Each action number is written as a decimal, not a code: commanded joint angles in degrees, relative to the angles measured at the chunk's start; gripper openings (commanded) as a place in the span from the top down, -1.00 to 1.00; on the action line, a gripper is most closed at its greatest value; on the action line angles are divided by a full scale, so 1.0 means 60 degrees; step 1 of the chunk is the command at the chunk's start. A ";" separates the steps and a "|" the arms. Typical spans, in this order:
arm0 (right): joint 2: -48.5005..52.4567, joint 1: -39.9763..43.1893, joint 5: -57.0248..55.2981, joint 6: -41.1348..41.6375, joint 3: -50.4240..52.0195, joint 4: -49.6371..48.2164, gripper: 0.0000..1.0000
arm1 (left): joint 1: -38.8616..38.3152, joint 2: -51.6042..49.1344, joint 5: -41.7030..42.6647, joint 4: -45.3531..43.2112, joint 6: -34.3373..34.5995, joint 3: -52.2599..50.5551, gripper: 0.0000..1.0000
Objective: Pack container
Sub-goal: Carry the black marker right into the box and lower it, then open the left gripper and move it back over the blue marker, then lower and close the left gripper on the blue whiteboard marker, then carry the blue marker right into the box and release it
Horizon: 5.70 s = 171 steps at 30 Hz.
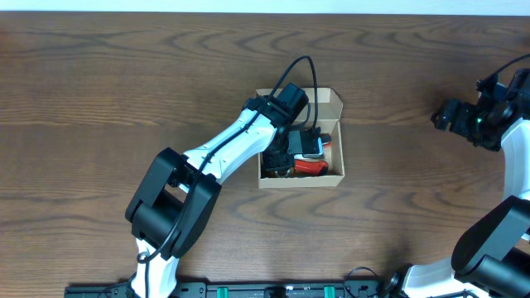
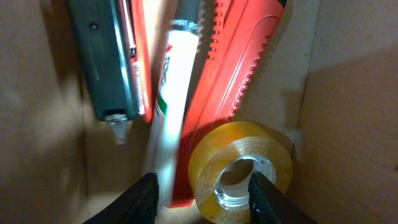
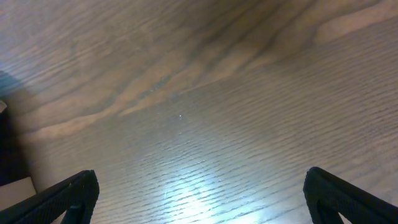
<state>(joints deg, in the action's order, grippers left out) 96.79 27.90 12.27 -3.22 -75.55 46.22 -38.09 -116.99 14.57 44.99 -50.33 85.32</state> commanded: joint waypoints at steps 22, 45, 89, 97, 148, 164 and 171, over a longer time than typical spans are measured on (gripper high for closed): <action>-0.0022 0.0033 0.0244 -0.0117 0.0047 0.0011 -0.99 | 0.1887 0.3497 -0.3719 0.4597 0.5825 0.5089 -0.91; -0.0022 0.0033 0.0251 -0.0117 0.0047 0.0015 -0.99 | 0.4222 0.8178 -0.2127 -0.0047 0.8961 -0.6003 -0.91; -0.0022 0.0022 0.0284 -0.0117 0.0047 0.0149 -0.99 | 0.4674 0.3453 -0.1271 -0.0754 0.8448 -0.5504 -0.91; -0.0022 0.0022 0.0288 -0.0117 0.0047 0.0149 -0.99 | 0.4674 0.3410 -0.1279 -0.0827 0.8448 -0.5508 -0.90; -0.0022 0.0805 0.0284 0.0503 0.0047 -0.0171 -0.99 | 0.2328 0.4768 0.0259 0.1763 0.2925 0.0867 0.89; -0.0022 0.1093 0.0288 0.0601 0.0047 -0.0113 -0.98 | -0.1162 0.2922 -0.0608 0.1126 -0.1096 0.0882 0.88; -0.0022 0.1093 0.0288 0.0597 0.0047 -0.0047 -0.98 | -0.1005 0.1716 -0.0783 0.0707 -0.1319 0.0882 0.88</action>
<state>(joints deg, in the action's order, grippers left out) 96.79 34.17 13.52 -0.43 -75.35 45.71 -44.91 -104.05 11.09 49.39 -56.12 90.65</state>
